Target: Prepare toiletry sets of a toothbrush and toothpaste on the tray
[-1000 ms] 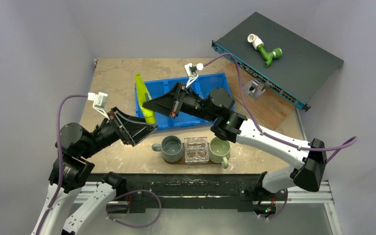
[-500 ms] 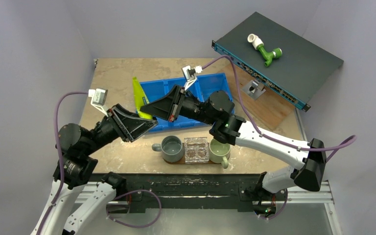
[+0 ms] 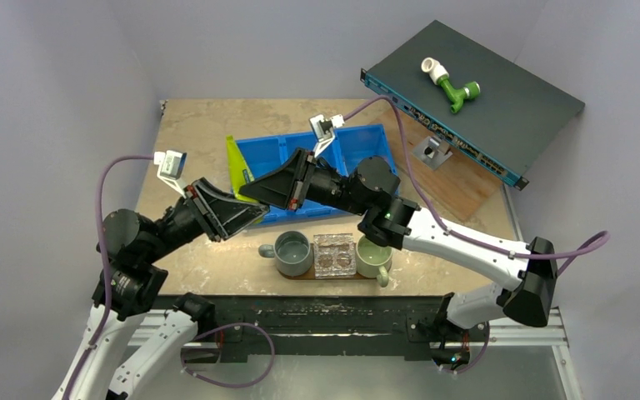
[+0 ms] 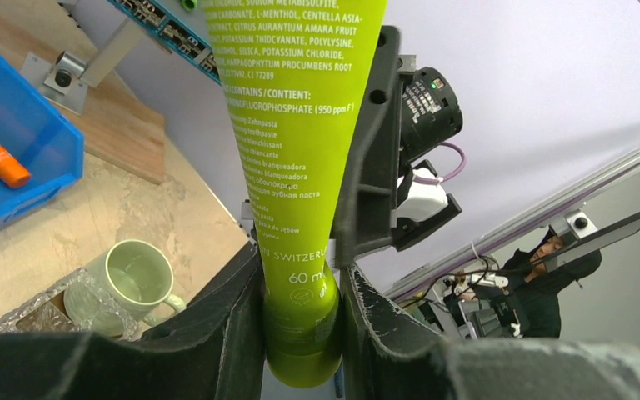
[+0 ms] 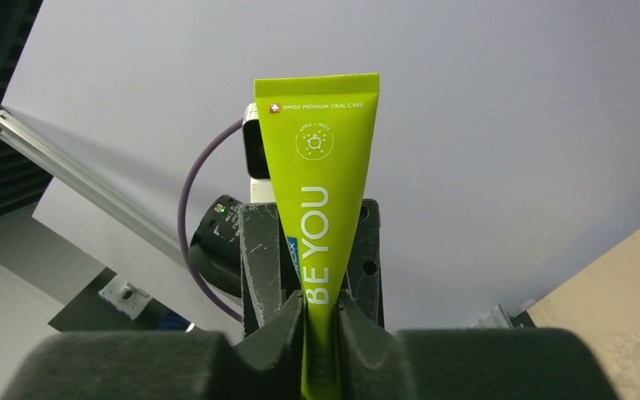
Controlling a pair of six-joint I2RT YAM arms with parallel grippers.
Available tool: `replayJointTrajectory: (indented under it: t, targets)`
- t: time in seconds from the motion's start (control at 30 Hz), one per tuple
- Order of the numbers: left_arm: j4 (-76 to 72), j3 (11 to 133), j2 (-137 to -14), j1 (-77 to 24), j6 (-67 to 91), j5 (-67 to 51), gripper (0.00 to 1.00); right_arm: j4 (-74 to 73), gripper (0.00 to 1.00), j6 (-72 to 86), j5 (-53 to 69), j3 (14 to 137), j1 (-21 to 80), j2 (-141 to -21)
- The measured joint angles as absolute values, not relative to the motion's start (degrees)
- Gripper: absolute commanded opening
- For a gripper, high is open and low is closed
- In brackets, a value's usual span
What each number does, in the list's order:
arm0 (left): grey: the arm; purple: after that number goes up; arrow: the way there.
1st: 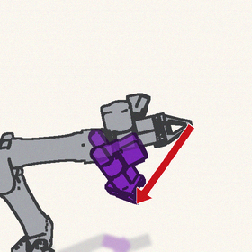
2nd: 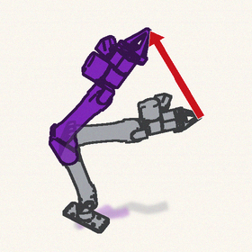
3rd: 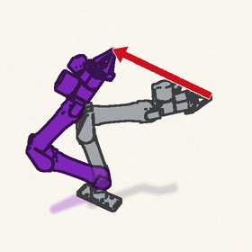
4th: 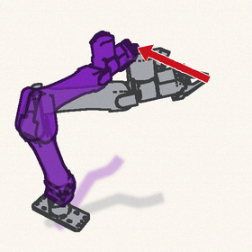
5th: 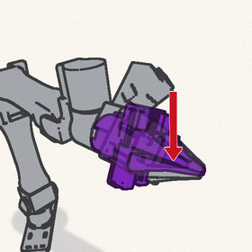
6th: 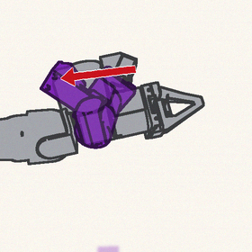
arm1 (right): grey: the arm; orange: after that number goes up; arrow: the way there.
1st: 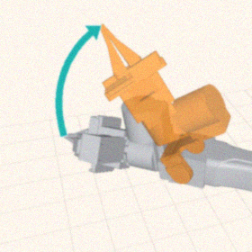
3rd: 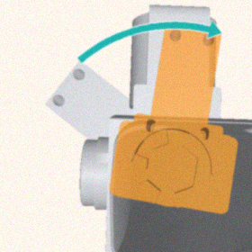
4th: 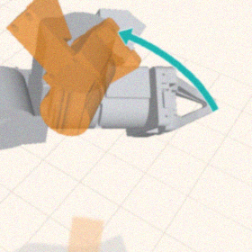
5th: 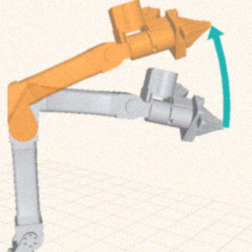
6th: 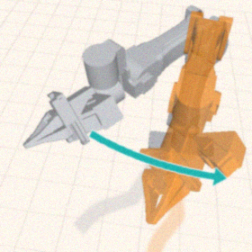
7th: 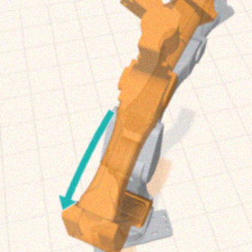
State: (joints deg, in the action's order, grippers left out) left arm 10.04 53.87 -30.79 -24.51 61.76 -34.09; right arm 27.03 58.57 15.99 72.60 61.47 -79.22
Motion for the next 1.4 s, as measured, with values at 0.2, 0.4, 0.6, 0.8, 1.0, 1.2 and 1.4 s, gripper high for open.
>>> replayJointTrajectory:
  t: [0.2, 0.4, 0.6, 0.8, 1.0, 1.2, 1.4]
  targets:
    - [12.08, 53.89, -30.79, -24.51, 58.87, -35.86, 0.0, 23.09, 0.47, 54.72, 14.68, 72.6, 61.52, -76.23]
    - [19.16, 55.05, -30.81, -24.51, 52.07, -36.73, 0.0, 15.51, 0.52, 48.31, 11.14, 74.13, 61.56, -73.87]
    - [28.82, 56.84, -32.56, -24.51, 42.61, -37.04, 0.0, 5.52, 0.58, 41.17, 6.37, 78.85, 61.54, -71.99]
    - [40.47, 59.96, -35.83, -24.51, 31.62, -34.98, 0.0, -6.9, 0.61, 36.29, 1.19, 83.64, 61.54, -71.29]
    - [51.29, 65.28, -39.57, -24.67, 21.17, -31.0, 0.0, -18.28, 0.66, 33.26, -3.25, 87.44, 61.34, -71.88]
    - [58.7, 68.45, -40.42, -31.42, 14.63, -22.0, 0.0, -24.84, 0.67, 32.56, -3.27, 87.46, 59.53, -71.88]
    - [64.45, 71.46, -43.18, -42.72, 11.09, -8.25, 0.0, -26.46, 0.67, 34.13, 4.91, 87.11, 53.52, -71.88]
